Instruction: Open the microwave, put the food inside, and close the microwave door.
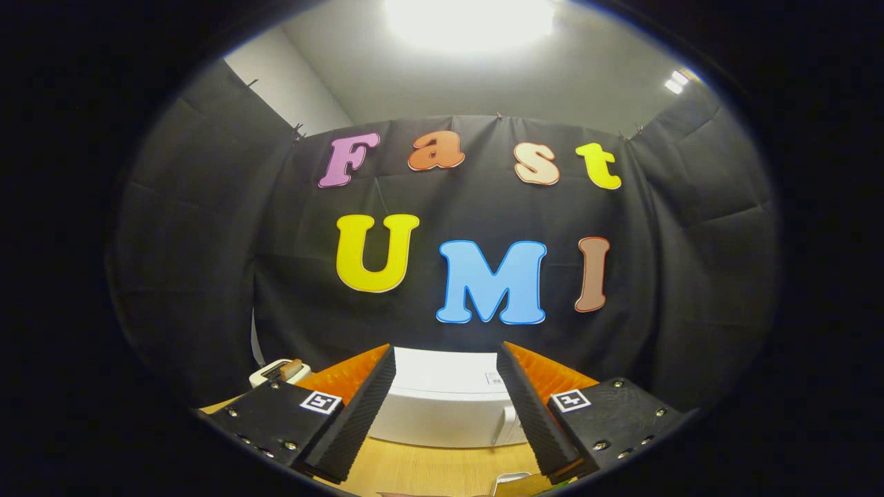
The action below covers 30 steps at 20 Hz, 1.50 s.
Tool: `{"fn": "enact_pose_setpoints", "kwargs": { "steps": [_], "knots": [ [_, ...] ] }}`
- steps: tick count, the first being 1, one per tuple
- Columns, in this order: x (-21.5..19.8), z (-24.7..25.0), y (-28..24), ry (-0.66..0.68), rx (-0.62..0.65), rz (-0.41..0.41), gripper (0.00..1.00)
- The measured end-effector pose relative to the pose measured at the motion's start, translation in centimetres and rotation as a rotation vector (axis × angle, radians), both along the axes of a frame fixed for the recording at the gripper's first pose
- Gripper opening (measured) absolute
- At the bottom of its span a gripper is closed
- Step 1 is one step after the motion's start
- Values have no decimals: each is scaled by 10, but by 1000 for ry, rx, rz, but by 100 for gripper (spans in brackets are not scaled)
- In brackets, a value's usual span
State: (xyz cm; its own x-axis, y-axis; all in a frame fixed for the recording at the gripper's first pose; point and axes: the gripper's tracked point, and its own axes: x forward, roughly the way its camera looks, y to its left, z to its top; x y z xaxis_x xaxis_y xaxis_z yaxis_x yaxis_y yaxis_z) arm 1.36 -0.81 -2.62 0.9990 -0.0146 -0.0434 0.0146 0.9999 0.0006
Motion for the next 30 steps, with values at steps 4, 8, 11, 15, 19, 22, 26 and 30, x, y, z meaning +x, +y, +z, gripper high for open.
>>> {"fn": "enact_pose_setpoints", "kwargs": {
  "steps": [4,8,11,15,19,22,26,30],
  "knots": [
    [9,-19,-10,16,13,-9,95],
    [25,-56,-30,57,22,-34,95],
    [40,-91,-45,110,49,-48,95],
    [62,-130,-67,142,64,-77,95],
    [82,-169,-89,159,35,-113,95],
    [97,-195,-102,162,-1,-128,95],
    [115,-225,-117,166,-66,-157,95],
    [130,-265,-123,228,-59,-157,93]
  ]
}}
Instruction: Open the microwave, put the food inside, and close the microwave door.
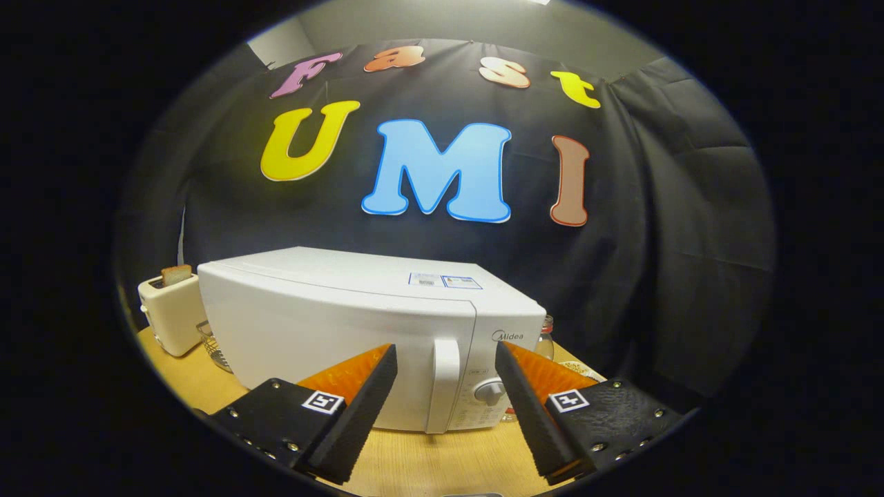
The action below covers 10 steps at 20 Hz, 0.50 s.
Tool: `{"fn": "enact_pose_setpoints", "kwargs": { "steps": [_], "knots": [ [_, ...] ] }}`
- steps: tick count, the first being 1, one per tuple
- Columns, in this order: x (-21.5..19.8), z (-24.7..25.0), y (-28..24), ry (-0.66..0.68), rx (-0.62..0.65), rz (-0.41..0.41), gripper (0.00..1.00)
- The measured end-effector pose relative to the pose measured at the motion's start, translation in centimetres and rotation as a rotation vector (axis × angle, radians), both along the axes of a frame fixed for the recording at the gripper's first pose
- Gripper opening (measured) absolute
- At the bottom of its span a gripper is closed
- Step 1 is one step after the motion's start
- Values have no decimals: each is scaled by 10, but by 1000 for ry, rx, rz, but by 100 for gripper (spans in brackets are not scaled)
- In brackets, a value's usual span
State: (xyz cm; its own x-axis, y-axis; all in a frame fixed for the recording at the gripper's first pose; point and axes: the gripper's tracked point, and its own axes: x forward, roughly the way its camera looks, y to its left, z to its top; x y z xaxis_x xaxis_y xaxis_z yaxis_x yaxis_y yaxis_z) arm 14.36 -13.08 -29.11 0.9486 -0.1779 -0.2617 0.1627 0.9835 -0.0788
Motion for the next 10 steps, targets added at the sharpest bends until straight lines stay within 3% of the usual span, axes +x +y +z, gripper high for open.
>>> {"fn": "enact_pose_setpoints", "kwargs": {
  "steps": [2,5,7,8,10],
  "knots": [
    [7,-14,-4,20,-5,-10,86],
    [16,-29,-7,37,5,-11,83],
    [21,-37,-9,45,20,-10,70],
    [23,-38,-6,42,38,-1,56],
    [27,-43,-2,49,73,16,46]
  ]
}}
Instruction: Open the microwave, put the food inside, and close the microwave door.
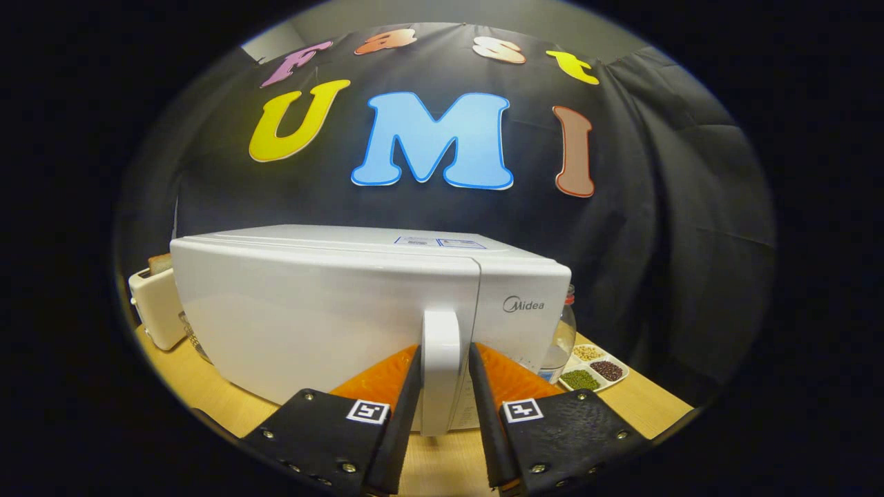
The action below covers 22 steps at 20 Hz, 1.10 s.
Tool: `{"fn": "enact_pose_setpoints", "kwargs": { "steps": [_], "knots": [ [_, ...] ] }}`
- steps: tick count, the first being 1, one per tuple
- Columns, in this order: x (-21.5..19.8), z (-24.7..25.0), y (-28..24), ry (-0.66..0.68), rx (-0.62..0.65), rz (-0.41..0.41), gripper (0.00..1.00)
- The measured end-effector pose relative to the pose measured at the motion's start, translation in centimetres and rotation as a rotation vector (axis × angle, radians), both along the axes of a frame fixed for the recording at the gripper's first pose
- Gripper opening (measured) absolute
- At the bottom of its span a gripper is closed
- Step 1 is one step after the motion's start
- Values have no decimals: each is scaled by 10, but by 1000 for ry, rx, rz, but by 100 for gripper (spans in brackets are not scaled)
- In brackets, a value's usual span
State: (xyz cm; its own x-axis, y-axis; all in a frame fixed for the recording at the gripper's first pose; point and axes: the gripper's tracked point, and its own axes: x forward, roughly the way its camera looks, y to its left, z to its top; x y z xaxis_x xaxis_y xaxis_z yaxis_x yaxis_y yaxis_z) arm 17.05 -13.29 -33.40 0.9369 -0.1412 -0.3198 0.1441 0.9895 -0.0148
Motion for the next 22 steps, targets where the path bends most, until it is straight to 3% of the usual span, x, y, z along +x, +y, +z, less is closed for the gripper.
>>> {"fn": "enact_pose_setpoints", "kwargs": {
  "steps": [1,2,5,6,7,8,12,15,22],
  "knots": [
    [8,-4,2,5,17,13,45],
    [0,0,1,-3,31,12,32],
    [-3,1,6,0,109,44,27],
    [-3,1,6,1,124,53,17],
    [-3,-1,7,3,130,53,17],
    [-3,-1,6,2,127,51,10],
    [-18,4,8,8,140,35,10],
    [-47,9,17,1,54,60,10],
    [-111,19,49,6,93,118,10]
  ]
}}
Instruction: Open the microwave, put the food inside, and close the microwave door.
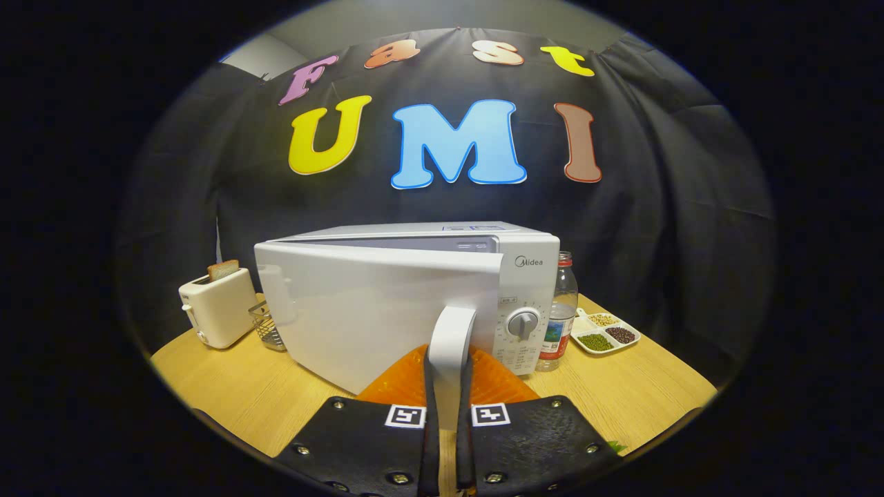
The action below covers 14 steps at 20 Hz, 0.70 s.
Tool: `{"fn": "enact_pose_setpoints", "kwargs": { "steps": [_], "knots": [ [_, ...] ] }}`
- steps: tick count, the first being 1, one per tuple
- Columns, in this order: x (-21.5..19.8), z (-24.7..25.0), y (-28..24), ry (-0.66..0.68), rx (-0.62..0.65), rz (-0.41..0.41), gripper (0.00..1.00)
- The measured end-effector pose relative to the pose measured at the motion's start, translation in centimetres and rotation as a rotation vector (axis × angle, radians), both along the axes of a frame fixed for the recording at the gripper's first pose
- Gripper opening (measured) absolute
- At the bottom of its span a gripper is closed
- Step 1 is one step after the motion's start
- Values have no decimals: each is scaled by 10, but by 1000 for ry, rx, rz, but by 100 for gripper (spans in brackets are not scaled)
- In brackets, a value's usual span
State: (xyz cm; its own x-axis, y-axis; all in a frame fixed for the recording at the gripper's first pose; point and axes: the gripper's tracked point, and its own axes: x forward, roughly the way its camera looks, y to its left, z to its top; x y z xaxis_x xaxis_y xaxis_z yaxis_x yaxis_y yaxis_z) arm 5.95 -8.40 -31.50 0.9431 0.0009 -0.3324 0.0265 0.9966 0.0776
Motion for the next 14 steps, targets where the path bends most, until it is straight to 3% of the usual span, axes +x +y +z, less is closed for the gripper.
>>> {"fn": "enact_pose_setpoints", "kwargs": {
  "steps": [14],
  "knots": [
    [-110,22,132,-41,102,254,9]
  ]
}}
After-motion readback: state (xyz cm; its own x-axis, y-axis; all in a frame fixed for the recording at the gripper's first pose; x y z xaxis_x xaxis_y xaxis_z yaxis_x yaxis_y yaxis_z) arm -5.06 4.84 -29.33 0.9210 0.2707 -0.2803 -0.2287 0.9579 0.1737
